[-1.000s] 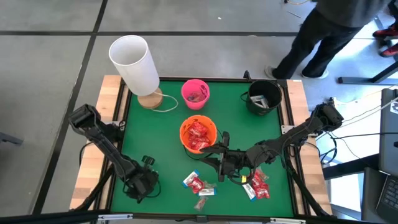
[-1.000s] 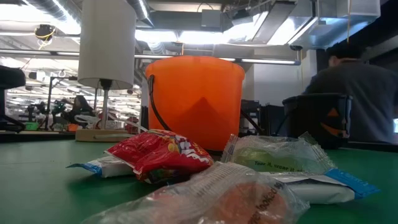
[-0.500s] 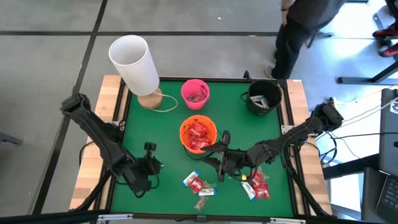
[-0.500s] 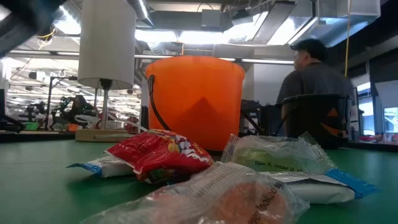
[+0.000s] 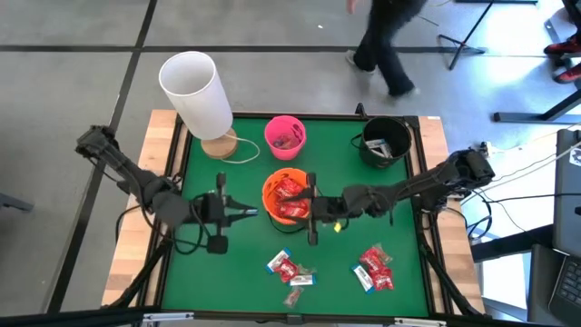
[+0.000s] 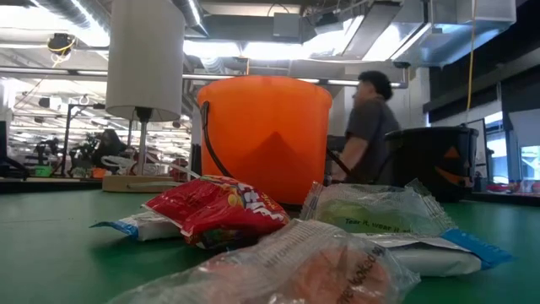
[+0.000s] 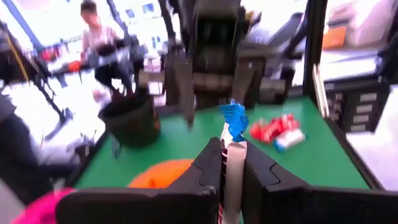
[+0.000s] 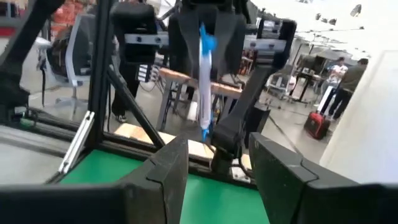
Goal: Sort candy
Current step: Put the white candy into the black bucket, then remove the white candy from the orange bin
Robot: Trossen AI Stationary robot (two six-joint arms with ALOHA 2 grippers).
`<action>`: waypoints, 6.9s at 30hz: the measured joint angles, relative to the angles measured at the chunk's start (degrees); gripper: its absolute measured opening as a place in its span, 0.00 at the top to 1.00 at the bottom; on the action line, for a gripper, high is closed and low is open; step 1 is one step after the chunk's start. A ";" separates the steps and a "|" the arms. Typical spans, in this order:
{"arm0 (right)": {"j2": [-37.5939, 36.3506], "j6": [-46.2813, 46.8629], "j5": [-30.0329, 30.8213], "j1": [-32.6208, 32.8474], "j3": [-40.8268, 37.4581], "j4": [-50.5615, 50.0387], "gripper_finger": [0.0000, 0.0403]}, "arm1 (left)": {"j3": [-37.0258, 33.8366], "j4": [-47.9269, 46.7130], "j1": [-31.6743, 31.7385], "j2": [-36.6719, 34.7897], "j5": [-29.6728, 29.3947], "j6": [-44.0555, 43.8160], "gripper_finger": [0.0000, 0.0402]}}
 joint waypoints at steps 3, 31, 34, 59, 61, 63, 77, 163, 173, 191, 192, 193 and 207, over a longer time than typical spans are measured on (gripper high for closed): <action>0.71 1.19 -1.12 -1.08 0.00 1.66 0.59 | 0.00 5.74 3.62 0.00 4.54 4.55 0.97; 4.90 3.87 2.39 -1.97 3.30 5.51 0.64 | 0.00 21.24 19.38 9.17 30.68 7.38 0.97; 4.90 3.86 1.83 -1.97 3.30 5.46 0.78 | 0.00 21.20 19.18 9.15 30.66 7.39 0.97; -1.47 2.36 8.05 -2.03 3.25 -2.65 0.99 | 0.09 10.81 11.58 -5.40 12.28 13.84 0.61; -3.06 2.30 8.54 -2.02 3.23 -4.85 0.99 | 0.09 8.12 10.08 -7.23 11.28 12.13 0.61; -4.70 2.28 9.14 -2.01 3.23 -7.02 0.97 | 0.09 5.47 8.79 -8.30 10.88 10.08 0.61; -7.64 2.90 13.46 -5.30 3.24 -25.81 0.96 | -14.13 6.90 12.17 -8.10 9.02 4.99 0.61; 0.27 -3.23 0.13 -20.77 19.02 -62.81 0.57 | -26.84 23.03 33.17 6.24 24.26 -16.09 1.00; 0.27 -3.23 -4.87 -19.62 19.02 -56.93 0.57 | -26.84 23.15 27.81 6.19 5.60 -8.64 1.00; 0.29 1.69 0.45 -13.62 18.97 -53.60 0.57 | -26.84 33.20 22.46 6.19 -12.18 8.77 1.00; 0.29 1.50 1.74 -13.59 18.97 -53.85 0.57 | -26.84 34.36 22.28 6.19 -13.00 10.53 1.00; 0.29 1.01 3.02 -13.59 18.95 -54.19 0.57 | -26.84 35.71 22.13 6.19 -13.65 12.46 1.00; 0.29 0.60 11.64 -13.59 19.63 -53.88 0.57 | -26.84 56.50 21.67 6.19 -16.77 37.44 1.00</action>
